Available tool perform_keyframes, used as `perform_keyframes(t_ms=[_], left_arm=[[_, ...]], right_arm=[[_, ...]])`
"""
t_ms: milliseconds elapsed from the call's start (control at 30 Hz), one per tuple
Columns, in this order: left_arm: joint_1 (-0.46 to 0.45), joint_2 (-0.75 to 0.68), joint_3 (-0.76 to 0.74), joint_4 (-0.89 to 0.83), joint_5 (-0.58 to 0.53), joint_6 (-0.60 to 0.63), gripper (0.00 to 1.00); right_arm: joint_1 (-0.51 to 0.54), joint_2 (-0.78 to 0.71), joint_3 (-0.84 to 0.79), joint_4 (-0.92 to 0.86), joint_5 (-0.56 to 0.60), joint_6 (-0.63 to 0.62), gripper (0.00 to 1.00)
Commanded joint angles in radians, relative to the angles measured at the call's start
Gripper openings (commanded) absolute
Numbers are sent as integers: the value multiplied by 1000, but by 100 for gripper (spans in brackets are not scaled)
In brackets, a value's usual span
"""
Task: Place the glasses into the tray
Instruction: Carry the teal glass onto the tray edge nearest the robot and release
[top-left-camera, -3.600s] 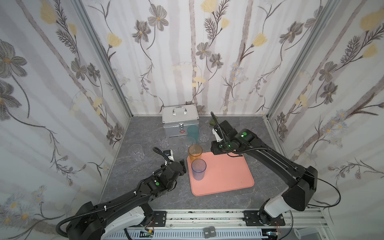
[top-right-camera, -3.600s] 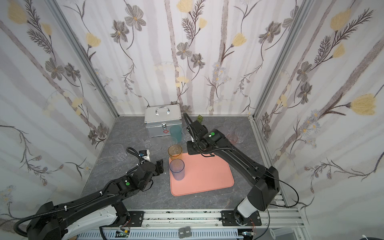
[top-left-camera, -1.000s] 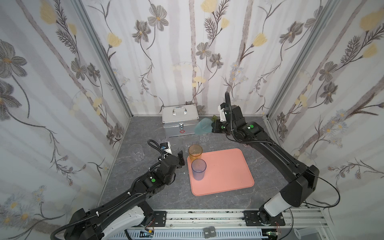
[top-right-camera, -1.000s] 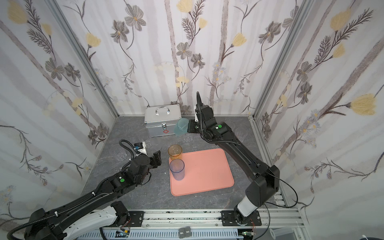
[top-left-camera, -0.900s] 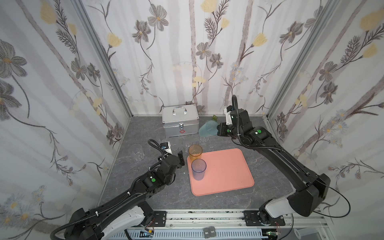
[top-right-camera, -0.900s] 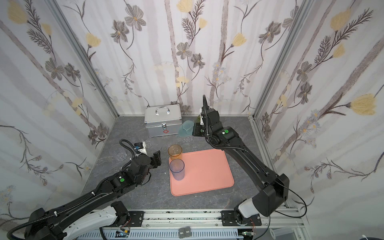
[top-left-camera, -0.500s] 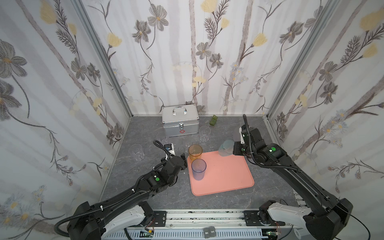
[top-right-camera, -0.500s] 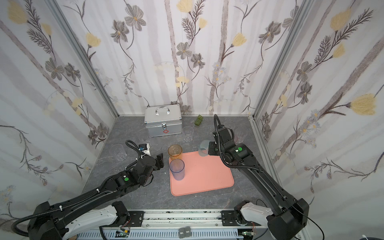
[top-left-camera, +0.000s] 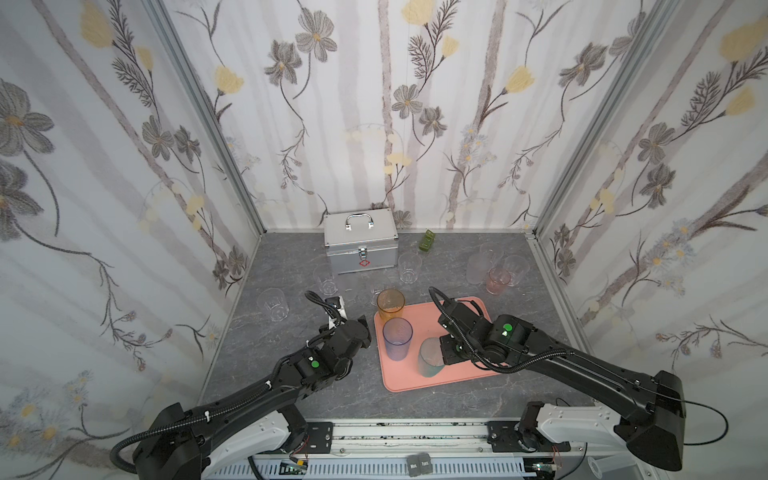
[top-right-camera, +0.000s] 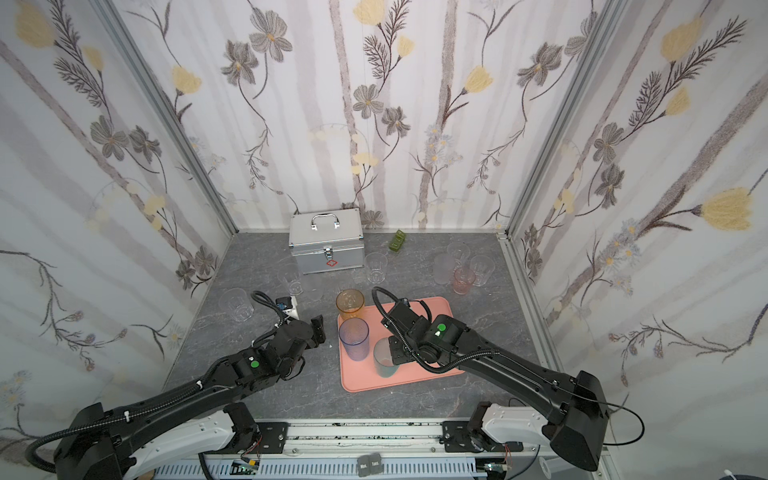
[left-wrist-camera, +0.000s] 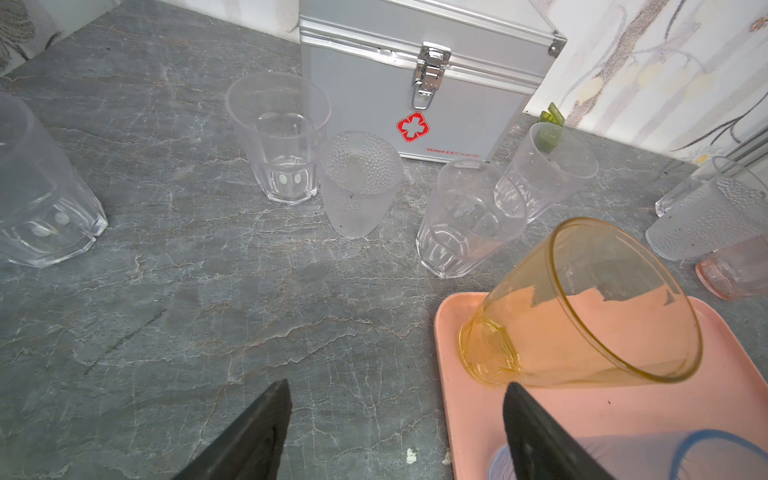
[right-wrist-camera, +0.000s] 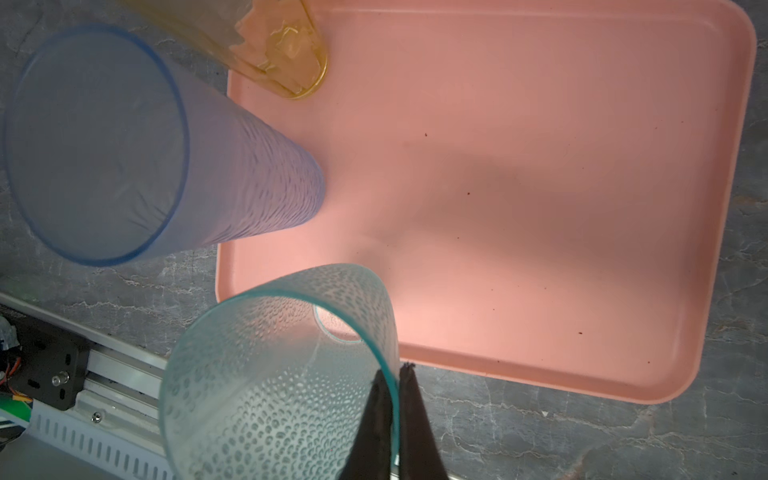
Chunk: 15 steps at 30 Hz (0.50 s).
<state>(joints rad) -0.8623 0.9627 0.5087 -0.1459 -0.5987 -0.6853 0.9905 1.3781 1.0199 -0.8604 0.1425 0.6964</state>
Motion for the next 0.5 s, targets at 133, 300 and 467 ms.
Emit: perform_keyframes(t_ms=[133, 300, 467], left_arm=[[0, -18, -25, 3, -39, -33, 83], [0, -25, -37, 3, -41, -39, 83], [0, -30, -42, 5, -39, -43, 83]], right_arm=[[93, 109, 51, 67, 1, 78, 0], [129, 176, 89, 82, 16, 75, 0], [150, 211, 115, 90, 23, 77, 0]])
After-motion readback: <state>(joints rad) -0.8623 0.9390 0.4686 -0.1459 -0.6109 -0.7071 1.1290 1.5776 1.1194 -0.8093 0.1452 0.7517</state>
